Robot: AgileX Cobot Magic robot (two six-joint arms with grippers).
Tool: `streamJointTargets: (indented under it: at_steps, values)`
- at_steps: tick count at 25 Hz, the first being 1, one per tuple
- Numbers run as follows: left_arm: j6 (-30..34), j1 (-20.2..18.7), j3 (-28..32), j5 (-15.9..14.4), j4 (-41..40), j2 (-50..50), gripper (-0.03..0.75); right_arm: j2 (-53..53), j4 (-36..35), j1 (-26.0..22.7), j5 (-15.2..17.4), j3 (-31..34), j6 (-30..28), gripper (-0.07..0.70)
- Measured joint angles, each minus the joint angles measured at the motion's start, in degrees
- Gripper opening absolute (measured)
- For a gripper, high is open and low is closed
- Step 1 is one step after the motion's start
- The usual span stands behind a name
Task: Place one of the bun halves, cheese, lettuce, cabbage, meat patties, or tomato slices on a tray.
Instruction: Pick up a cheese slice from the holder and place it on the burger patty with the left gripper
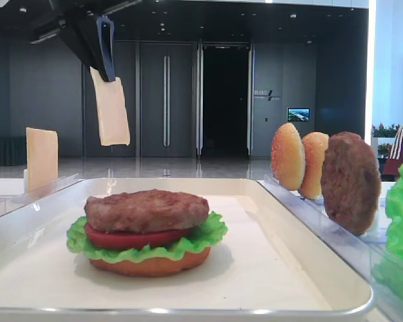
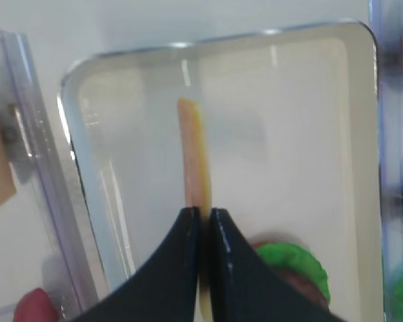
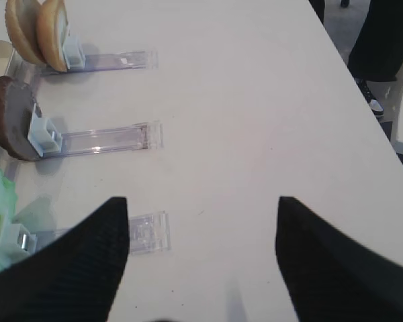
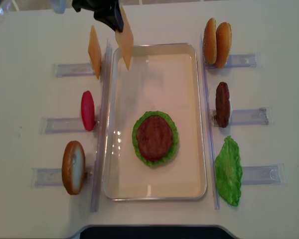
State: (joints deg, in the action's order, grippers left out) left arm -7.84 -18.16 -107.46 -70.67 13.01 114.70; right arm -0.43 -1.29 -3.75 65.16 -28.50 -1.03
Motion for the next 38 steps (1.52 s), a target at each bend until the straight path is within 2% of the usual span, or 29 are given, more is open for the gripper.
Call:
streamJointTargets:
  at_steps: [5, 10, 15, 23, 28, 33, 38]
  values:
    - [7.18, 0.00, 12.45, 0.39, 6.91, -7.92, 0.015, 0.00, 0.00, 0.00, 0.00, 0.00, 0.00, 0.474]
    - [16.80, 0.00, 27.63, 7.73, 18.44, -17.75, 0.015, 0.00, 0.00, 0.00, 0.00, 0.00, 0.00, 0.474]
    - [29.55, 0.00, 41.75, 14.18, 31.34, -24.62, 0.015, 0.00, 0.00, 0.00, 0.00, 0.00, 0.00, 0.474]
    - [54.21, 0.00, 58.48, 18.01, 51.69, -26.26, 0.015, 0.00, 0.00, 0.00, 0.00, 0.00, 0.00, 0.474]
    - [62.39, 0.00, 63.22, 20.05, 57.23, -26.09, 0.015, 0.00, 0.00, 0.00, 0.00, 0.00, 0.00, 0.474]
    - [69.54, 0.00, 63.53, 18.31, 62.87, -23.17, 0.015, 0.00, 0.00, 0.00, 0.00, 0.00, 0.00, 0.474]
    - [70.80, 0.00, 63.53, 17.48, 64.22, -21.75, 0.015, 0.00, 0.00, 0.00, 0.00, 0.00, 0.00, 0.474]
